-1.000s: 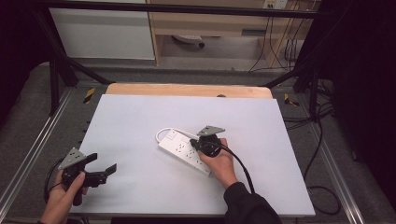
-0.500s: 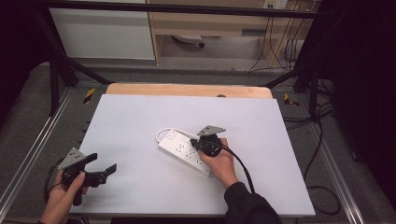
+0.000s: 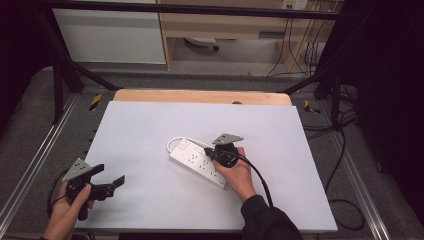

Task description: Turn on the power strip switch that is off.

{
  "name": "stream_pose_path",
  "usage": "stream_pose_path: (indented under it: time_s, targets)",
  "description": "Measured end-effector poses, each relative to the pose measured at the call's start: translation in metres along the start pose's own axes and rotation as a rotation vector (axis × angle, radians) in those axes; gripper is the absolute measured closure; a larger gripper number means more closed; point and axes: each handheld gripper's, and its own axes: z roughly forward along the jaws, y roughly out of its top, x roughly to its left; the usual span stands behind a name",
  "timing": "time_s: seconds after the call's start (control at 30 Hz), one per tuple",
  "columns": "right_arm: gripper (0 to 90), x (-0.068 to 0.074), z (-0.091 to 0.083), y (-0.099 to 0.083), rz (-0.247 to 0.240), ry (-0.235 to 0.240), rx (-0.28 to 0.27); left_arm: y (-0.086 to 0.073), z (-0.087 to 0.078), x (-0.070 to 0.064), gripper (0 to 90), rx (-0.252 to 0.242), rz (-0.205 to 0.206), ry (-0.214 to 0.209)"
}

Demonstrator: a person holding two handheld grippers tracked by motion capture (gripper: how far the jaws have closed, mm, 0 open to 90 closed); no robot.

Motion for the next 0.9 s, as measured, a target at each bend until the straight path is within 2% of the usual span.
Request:
stream_pose_path:
  time_s: [0.5, 0.9]
  targets:
    - [90.0, -0.002, -0.013, 0.004, 0.017, -0.001, -0.035, 0.0, 0.0, 0.0, 7.0, 0.0, 0.0, 0.001]
    - [89.8, -0.005, -0.029, 0.01, 0.027, -0.008, -0.086, 0.0, 0.0, 0.0, 6.9, 0.001, 0.003, 0.003]
